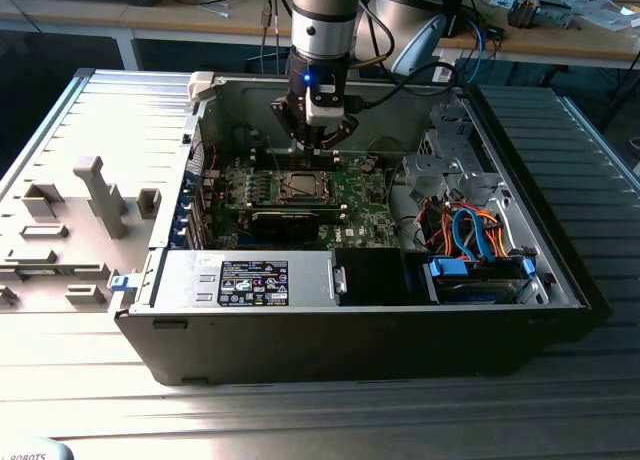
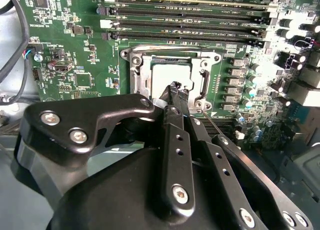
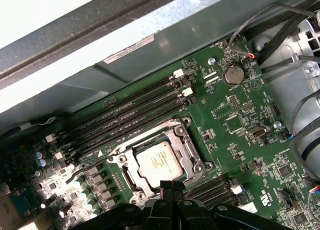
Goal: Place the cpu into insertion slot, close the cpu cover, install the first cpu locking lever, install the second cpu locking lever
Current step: 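Install the first cpu locking lever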
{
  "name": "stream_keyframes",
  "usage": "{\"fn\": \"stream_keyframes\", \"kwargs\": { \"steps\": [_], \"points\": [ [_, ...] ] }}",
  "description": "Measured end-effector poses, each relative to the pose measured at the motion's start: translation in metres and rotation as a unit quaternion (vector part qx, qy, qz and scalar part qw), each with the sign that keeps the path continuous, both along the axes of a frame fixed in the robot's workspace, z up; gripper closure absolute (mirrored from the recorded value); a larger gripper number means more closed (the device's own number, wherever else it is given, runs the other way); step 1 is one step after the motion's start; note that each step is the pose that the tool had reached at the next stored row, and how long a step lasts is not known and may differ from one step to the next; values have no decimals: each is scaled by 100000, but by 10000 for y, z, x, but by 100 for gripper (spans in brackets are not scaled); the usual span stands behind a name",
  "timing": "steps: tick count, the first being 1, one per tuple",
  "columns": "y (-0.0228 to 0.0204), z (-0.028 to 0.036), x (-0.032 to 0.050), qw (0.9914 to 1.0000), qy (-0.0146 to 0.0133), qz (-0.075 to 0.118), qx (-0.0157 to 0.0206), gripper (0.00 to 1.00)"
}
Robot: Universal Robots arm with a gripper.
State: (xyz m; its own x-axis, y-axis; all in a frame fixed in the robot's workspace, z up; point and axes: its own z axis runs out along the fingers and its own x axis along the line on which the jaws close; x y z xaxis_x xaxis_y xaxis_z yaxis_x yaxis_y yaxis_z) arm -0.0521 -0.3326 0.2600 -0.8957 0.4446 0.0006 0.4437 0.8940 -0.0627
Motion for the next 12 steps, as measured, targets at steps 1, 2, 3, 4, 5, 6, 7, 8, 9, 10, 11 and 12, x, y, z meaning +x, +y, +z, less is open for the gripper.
{"fn": "stream_keyframes", "kwargs": {
  "steps": [1, 2, 3, 4, 5, 6, 7, 8, 9, 10, 11, 12],
  "points": [
    [0, 0, 0, 100000, 1, 91, -1, 89],
    [0, 0, 0, 100000, 1, 210, -3, 89],
    [0, 0, 0, 100000, 1, 295, -3, 89],
    [0, 0, 0, 99999, 1, 462, -1, 89],
    [0, 0, 0, 99999, 0, 547, -2, 89],
    [0, 0, 0, 99998, 2, 683, -1, 89],
    [0, 0, 0, 99997, 0, 832, 2, 89],
    [0, 0, 0, 99995, -1, 968, -1, 89],
    [0, 0, 0, 99994, 2, 1070, -2, 89],
    [0, 0, 0, 99993, 0, 1165, -2, 89],
    [0, 0, 0, 99992, -1, 1265, 0, 89],
    [0, 0, 0, 99991, 1, 1354, -2, 89]
  ]
}}
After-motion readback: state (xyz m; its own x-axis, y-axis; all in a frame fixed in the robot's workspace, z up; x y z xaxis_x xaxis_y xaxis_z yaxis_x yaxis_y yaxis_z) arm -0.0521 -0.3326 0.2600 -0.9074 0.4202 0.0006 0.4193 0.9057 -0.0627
